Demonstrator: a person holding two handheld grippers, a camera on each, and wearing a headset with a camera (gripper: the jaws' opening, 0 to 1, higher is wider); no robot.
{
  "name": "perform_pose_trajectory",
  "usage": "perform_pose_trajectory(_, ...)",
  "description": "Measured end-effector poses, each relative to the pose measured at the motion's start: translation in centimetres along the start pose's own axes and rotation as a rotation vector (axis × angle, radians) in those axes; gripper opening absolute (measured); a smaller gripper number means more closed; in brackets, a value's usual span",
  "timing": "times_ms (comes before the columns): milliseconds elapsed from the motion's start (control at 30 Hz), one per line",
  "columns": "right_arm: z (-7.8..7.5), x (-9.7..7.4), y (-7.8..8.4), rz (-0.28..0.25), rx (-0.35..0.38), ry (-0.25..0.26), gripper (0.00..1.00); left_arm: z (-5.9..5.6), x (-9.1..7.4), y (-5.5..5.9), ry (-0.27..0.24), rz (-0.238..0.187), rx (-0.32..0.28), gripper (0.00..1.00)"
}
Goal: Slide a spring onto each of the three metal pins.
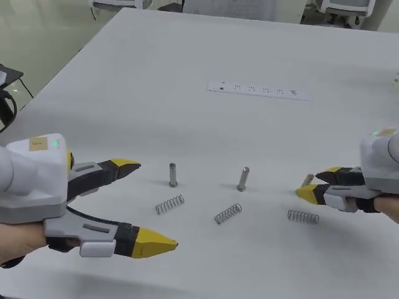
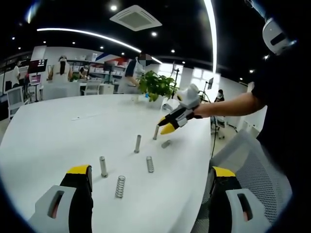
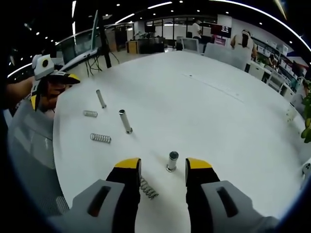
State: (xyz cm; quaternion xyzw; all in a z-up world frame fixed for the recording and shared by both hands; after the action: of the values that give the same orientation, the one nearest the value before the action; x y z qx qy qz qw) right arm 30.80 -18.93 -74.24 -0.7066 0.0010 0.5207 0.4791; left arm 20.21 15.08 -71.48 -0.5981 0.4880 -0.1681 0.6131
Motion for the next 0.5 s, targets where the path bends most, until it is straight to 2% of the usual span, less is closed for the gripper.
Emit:
perform_pose_trajectory(333, 0.5, -0.8, 0.0, -0.006, -0.068, -0.012, 0.42, 0.2, 0.2, 0.2, 0.001, 0.007, 0.004, 0.98)
perform_pose_trajectory(433, 0.8, -1.2, 0.0, 0.0, -0.113, -0.013, 0.43, 0.3, 0.1, 0.2, -0.003, 0.006, 0.003, 0.98)
perform_pose_trajectory(500, 0.9, -1.4, 0.1, 0.015, -0.171, -0.01, 0.43, 0.4, 0.0, 0.3, -0.004, 0.004, 0.001, 0.98)
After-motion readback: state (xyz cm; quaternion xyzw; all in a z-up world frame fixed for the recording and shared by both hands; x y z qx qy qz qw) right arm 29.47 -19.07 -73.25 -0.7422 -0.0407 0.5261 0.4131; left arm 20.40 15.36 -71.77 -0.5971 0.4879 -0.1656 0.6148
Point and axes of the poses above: the centre of the closed fingertips' face, and the gripper's own axes: x roughly forward along the fingers, z roughly to its left, y roughly out of its underside, the point moved 9 cm from there along -x, roughly backward along the fingers, and after that the axes turned 5 degrees about z, right-handed, at the moved point
